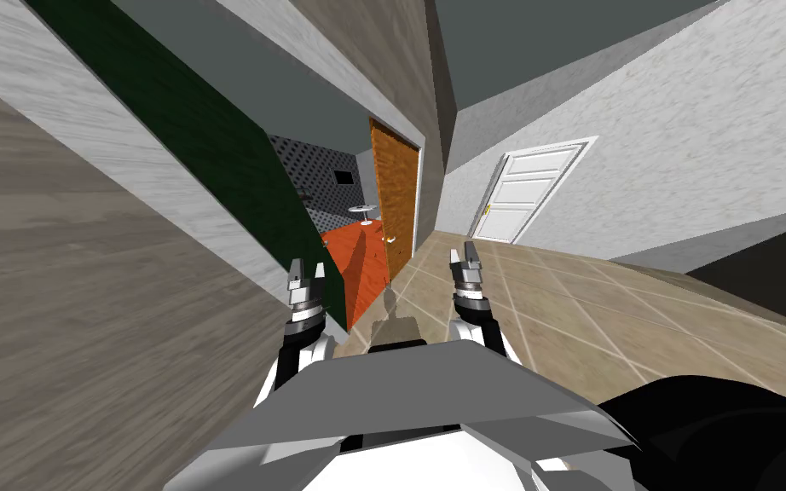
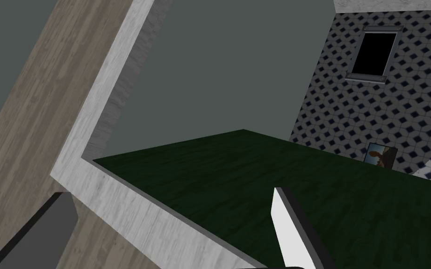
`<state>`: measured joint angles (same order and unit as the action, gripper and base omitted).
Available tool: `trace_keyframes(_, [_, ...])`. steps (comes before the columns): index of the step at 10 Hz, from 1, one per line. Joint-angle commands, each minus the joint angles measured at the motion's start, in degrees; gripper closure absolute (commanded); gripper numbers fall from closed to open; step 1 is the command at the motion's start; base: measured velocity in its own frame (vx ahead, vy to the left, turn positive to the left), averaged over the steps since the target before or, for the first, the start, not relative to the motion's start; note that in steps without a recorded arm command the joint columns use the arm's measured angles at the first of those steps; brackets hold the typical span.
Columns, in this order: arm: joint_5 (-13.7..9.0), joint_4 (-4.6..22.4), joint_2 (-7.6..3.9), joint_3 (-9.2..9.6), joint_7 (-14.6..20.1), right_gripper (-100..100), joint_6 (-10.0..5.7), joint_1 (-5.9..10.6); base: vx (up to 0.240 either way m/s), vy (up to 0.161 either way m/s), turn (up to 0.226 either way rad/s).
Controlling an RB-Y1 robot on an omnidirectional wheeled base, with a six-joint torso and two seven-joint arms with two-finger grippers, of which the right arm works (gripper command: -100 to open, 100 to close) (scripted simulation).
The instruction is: Push the door open
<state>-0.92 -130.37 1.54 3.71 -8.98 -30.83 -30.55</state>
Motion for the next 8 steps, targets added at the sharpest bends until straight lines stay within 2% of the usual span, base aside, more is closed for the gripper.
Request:
trace_keyframes(1, [0.1,1.9,-0.71,0.28,0.2,-100,-0.28,0.75,0.147,-0.021,0.062])
trace_keyframes(8, [0.5,9.4,-2.82,1.39,1.1,-100,-1.36,3.71,0.105,-0.047,0.061])
